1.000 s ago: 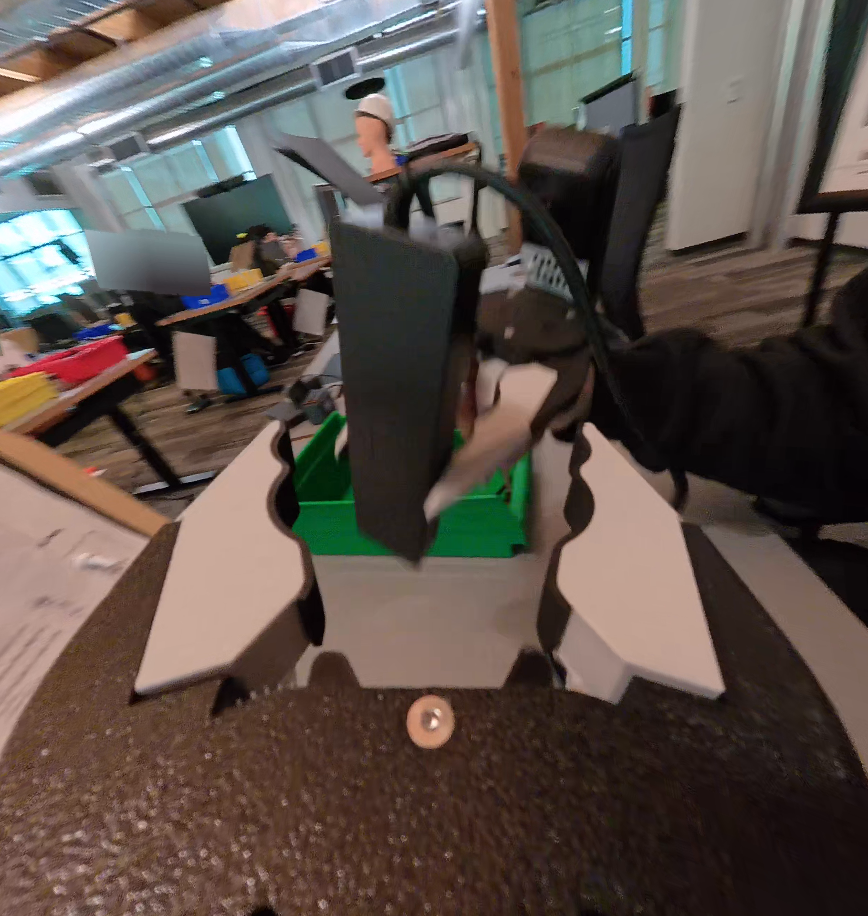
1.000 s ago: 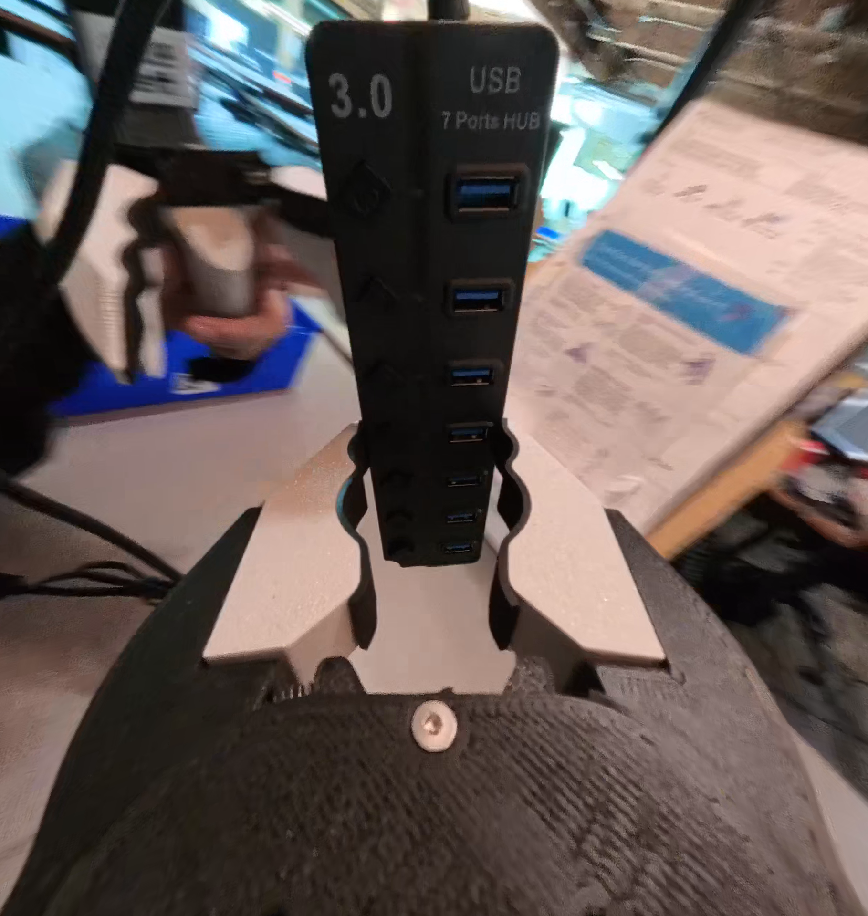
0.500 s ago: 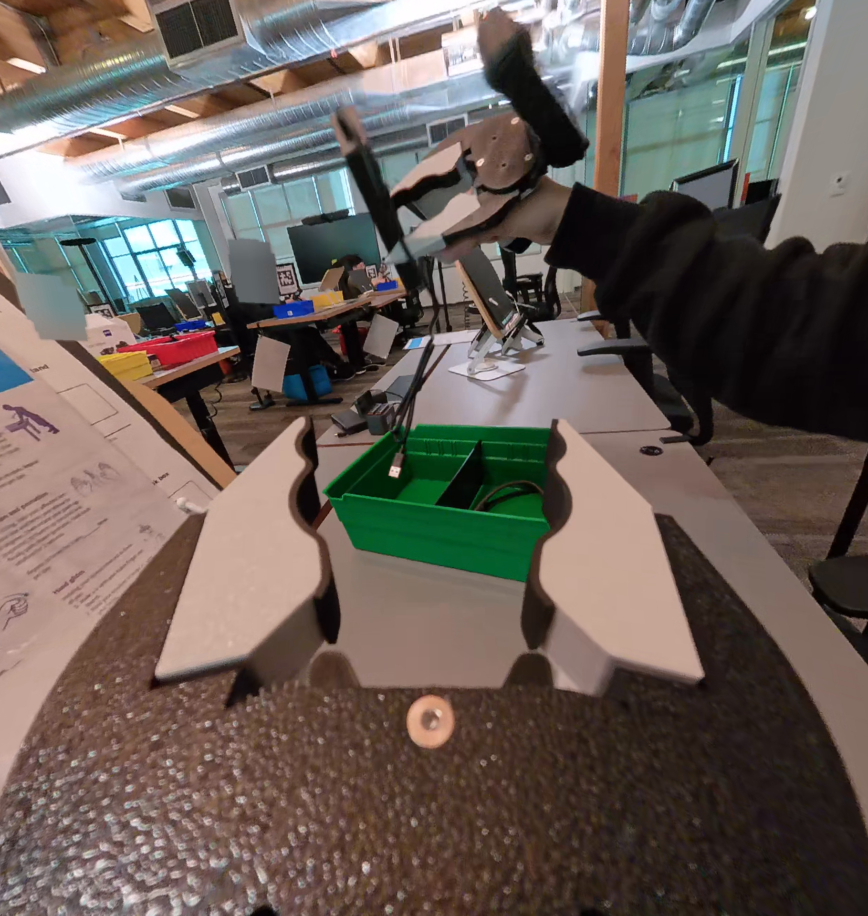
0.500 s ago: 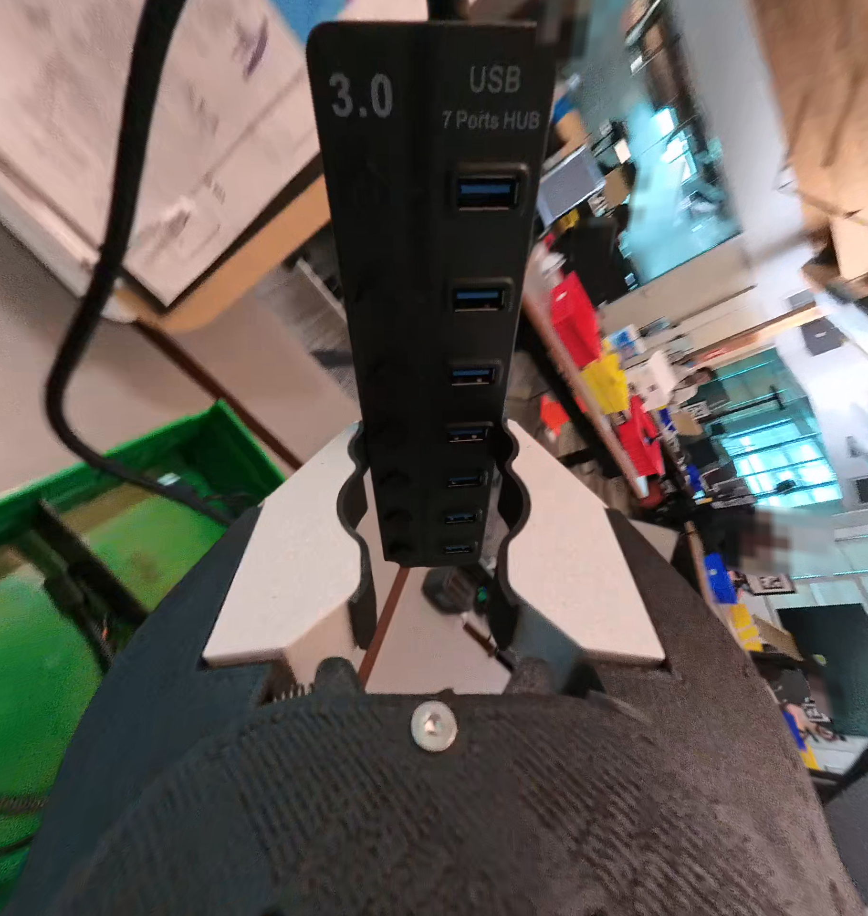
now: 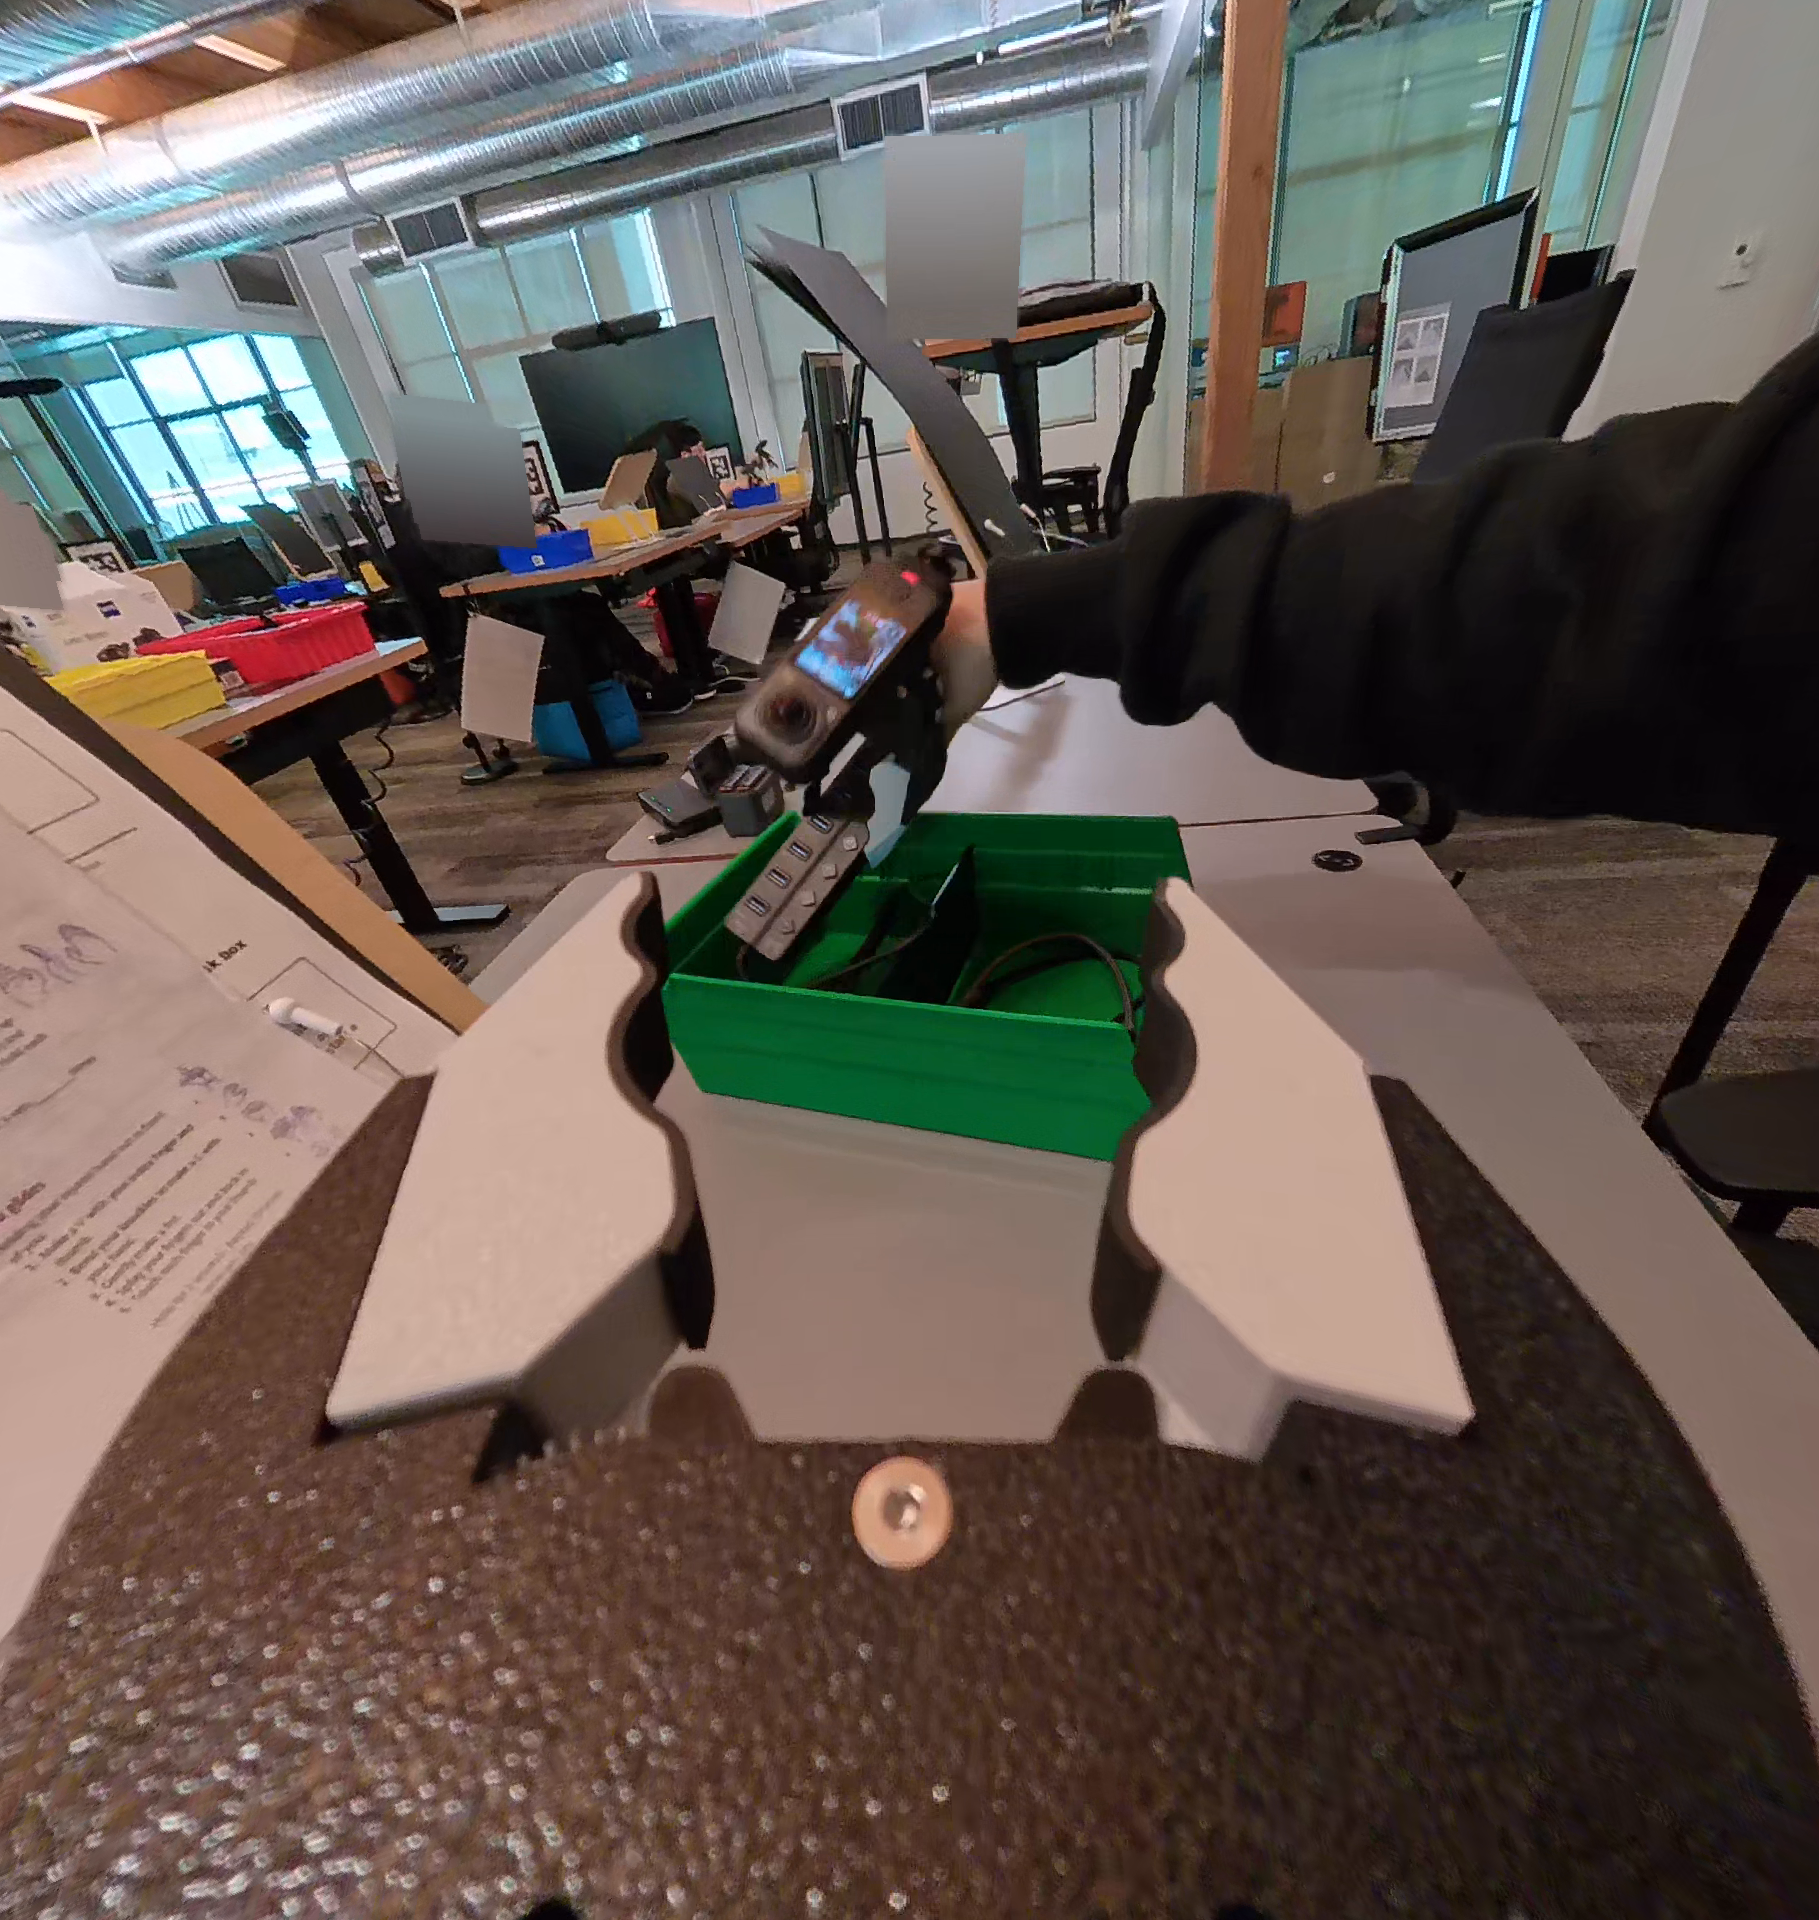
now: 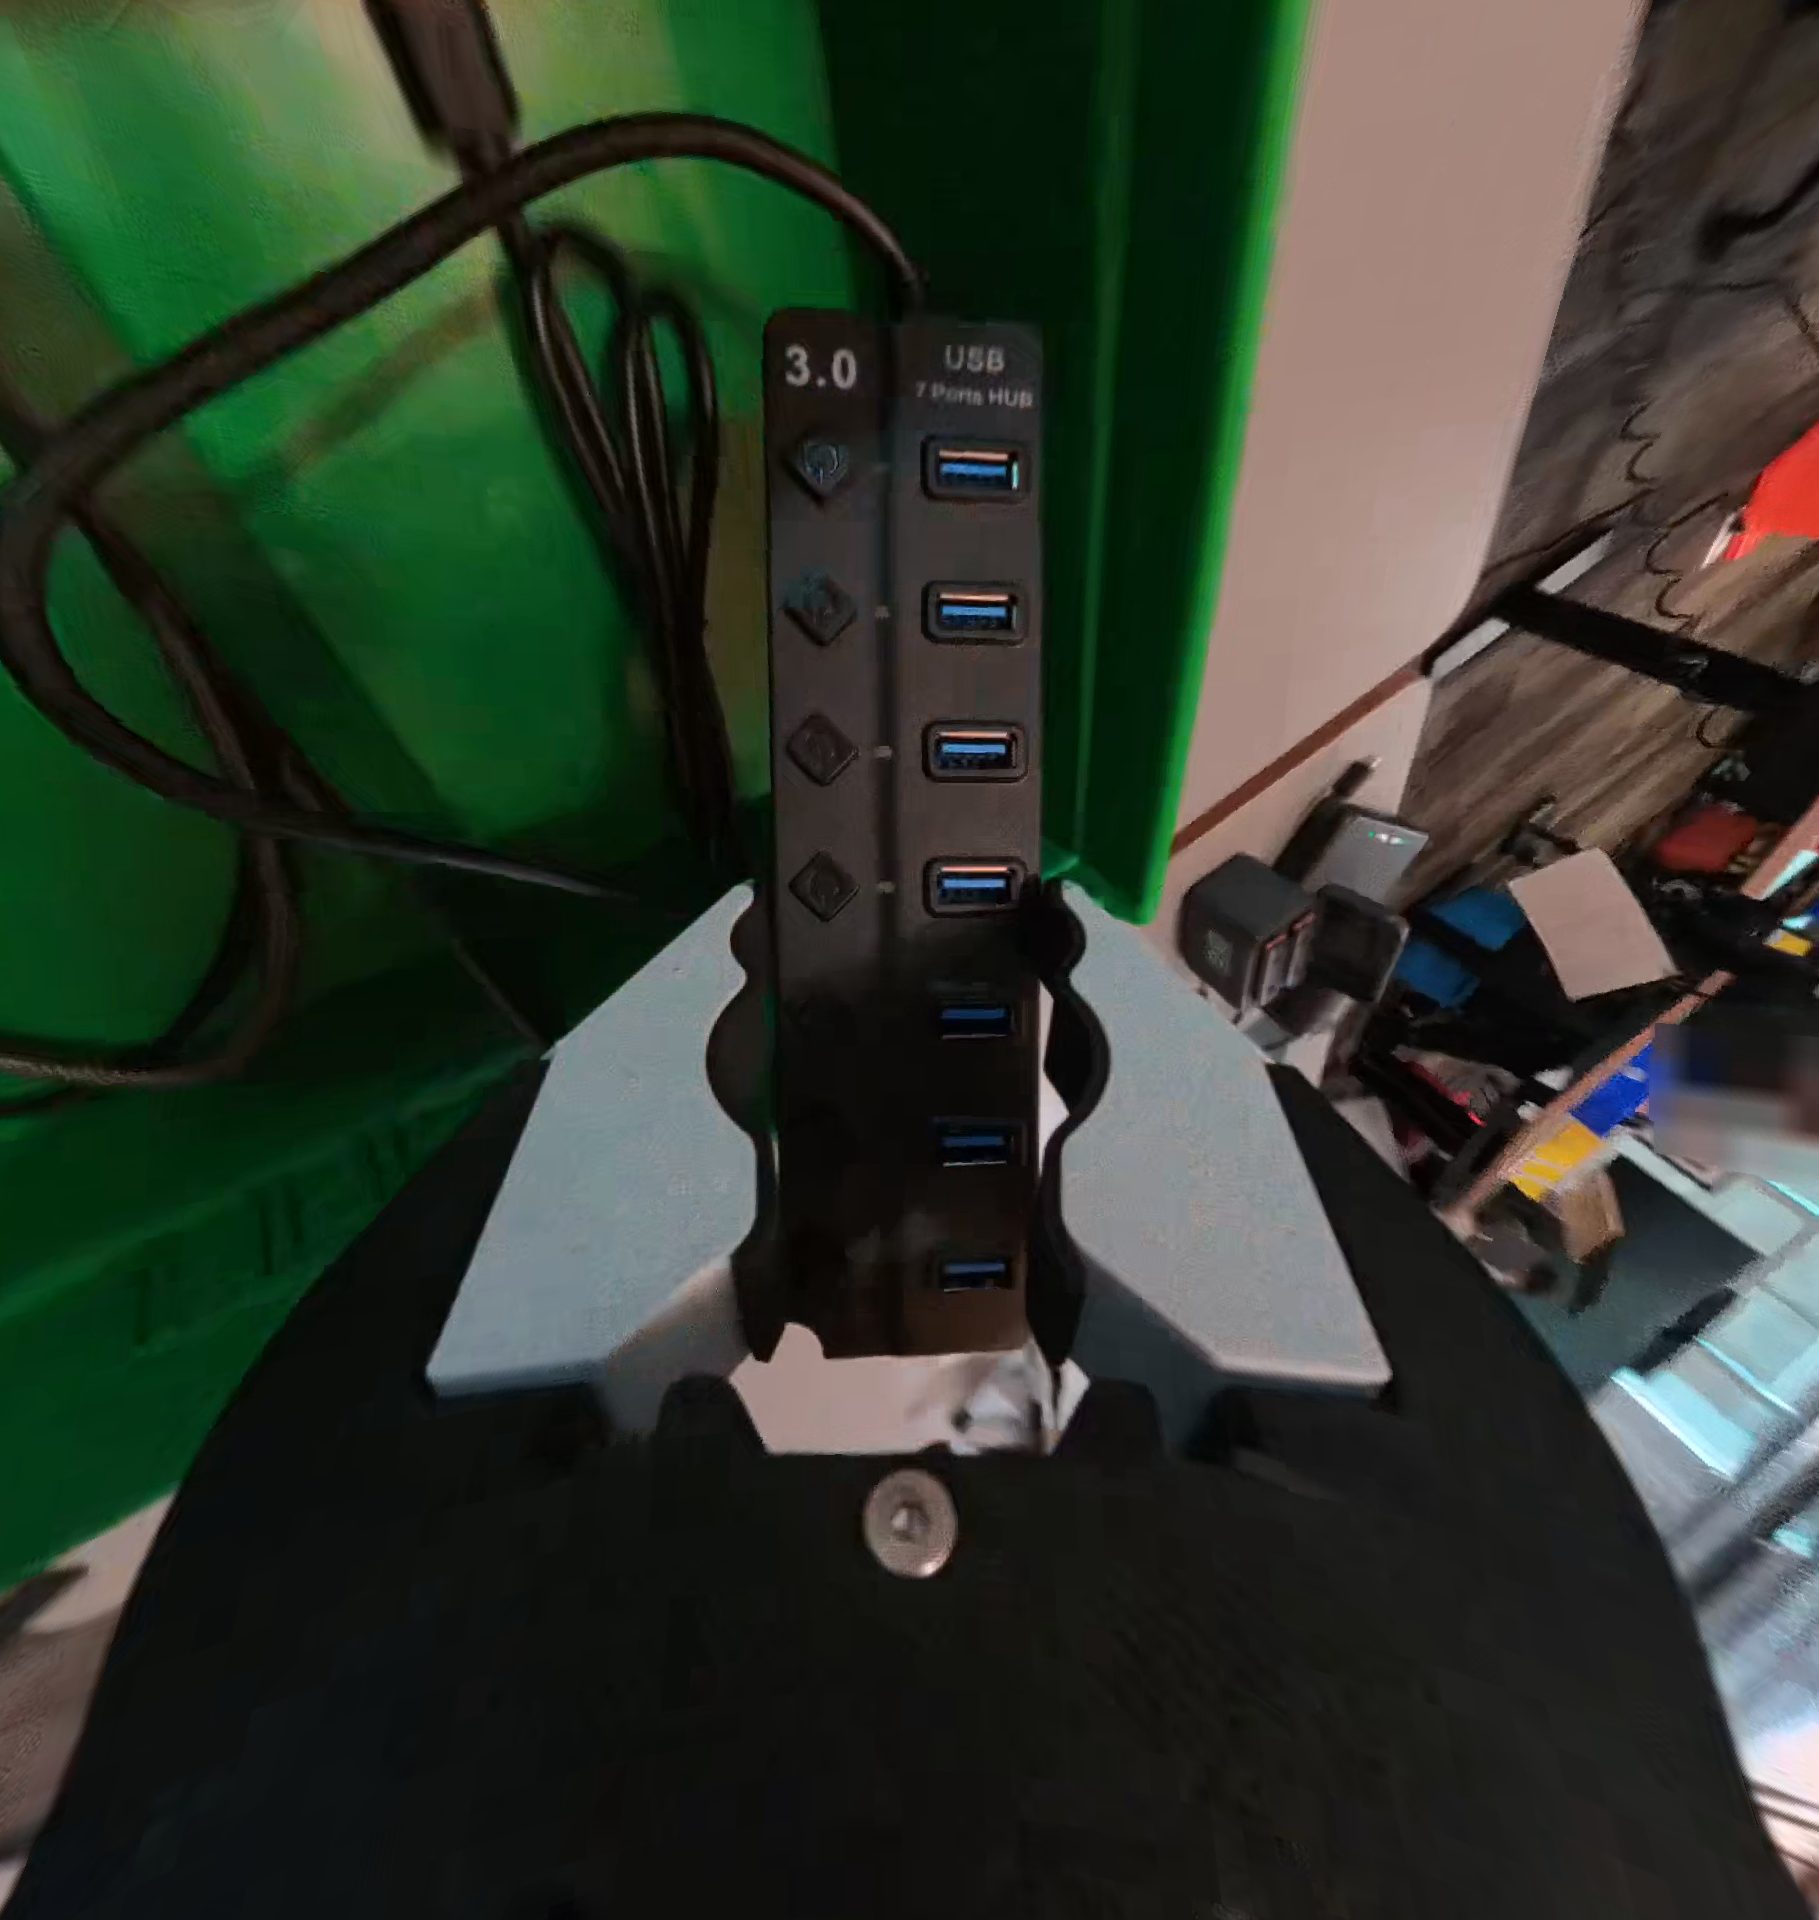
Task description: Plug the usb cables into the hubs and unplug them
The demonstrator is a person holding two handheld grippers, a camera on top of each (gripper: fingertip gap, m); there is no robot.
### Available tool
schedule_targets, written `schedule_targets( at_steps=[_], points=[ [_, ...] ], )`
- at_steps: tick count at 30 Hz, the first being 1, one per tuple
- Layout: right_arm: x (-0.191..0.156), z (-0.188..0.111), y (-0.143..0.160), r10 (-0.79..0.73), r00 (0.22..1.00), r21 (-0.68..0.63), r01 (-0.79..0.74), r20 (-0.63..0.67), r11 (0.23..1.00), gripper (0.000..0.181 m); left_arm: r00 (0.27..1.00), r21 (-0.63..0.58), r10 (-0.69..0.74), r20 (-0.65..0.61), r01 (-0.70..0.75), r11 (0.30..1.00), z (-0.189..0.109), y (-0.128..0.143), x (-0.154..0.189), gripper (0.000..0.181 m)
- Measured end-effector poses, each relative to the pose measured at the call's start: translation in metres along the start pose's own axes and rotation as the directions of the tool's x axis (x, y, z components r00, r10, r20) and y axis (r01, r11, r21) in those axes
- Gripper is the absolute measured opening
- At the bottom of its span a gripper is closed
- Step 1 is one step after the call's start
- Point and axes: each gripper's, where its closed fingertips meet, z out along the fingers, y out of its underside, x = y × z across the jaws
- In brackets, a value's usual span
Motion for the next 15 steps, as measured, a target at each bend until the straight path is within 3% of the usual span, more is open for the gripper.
schedule_targets(
  at_steps=[2, 4, 8, 10, 12, 15],
  points=[
    [0.003, 0.008, -0.004, -0.040, 0.998, -0.014, 0.040, -0.042, 0.999, 0.053, 1.000, -0.013, -0.007, -0.006, 0.007, 1.000, 0.002, 0.004, 0.000, 0.089],
    [0.019, -0.002, -0.019, 0.016, 0.990, 0.083, -0.004, -0.139, 0.997, 0.054, 1.000, -0.029, -0.006, -0.004, 0.005, 1.000, 0.004, 0.007, 0.000, 0.089],
    [0.030, -0.051, -0.024, 0.156, 0.951, 0.186, -0.108, -0.268, 0.977, 0.055, 1.000, -0.048, -0.001, 0.001, 0.001, 0.999, 0.005, 0.010, -0.001, 0.089],
    [0.019, -0.089, -0.046, 0.269, 0.915, 0.339, -0.161, -0.301, 0.927, 0.054, 1.000, -0.049, -0.005, 0.016, 0.005, 0.999, 0.007, 0.010, -0.004, 0.088],
    [-0.014, -0.135, -0.097, 0.377, 0.906, 0.605, -0.194, -0.191, 0.772, 0.054, 0.999, -0.052, -0.023, 0.042, 0.025, 0.998, 0.008, 0.011, -0.008, 0.085],
    [-0.083, -0.202, -0.177, 0.338, 0.940, 0.889, -0.193, 0.046, 0.416, 0.052, 0.988, -0.058, -0.076, 0.135, 0.085, 0.995, 0.003, 0.009, -0.020, 0.079]
  ],
)
